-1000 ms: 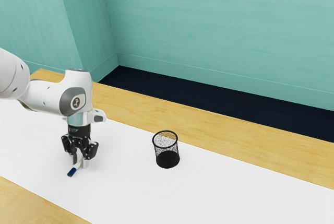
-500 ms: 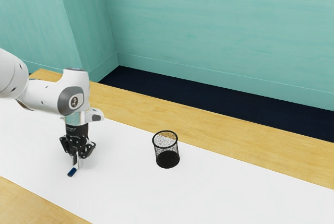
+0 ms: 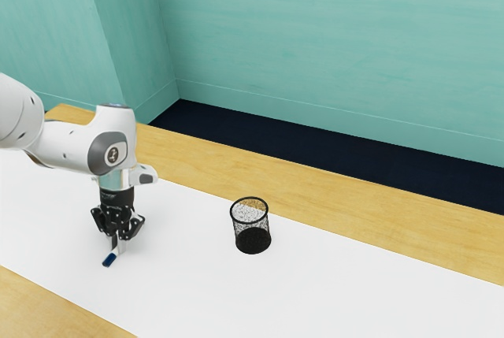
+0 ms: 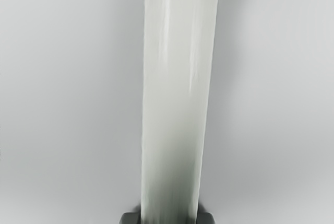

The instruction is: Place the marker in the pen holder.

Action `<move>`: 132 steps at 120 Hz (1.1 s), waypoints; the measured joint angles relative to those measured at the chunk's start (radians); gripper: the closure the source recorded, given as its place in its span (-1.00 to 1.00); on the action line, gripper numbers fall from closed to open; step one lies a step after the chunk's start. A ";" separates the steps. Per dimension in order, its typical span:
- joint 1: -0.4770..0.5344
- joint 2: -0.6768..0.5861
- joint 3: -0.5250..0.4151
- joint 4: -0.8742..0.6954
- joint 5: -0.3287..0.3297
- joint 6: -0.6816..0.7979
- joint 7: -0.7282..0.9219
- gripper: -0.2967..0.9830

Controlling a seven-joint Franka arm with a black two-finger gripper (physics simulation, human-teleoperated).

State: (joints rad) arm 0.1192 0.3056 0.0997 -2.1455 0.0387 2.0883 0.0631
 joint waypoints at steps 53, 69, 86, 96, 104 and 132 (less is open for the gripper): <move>-0.004 0.009 0.000 0.005 0.003 -0.006 -0.003 0.47; -0.005 0.009 0.000 0.005 0.004 -0.006 -0.005 0.50; -0.005 0.009 0.000 0.005 0.005 -0.005 -0.008 0.52; -0.006 0.006 0.000 0.005 0.006 -0.005 -0.010 0.55; -0.008 -0.001 0.000 0.005 0.008 -0.005 -0.012 0.57; -0.034 -0.064 -0.002 0.040 0.019 -0.040 -0.022 0.61</move>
State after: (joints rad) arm 0.0849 0.2419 0.0972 -2.1059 0.0582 2.0478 0.0408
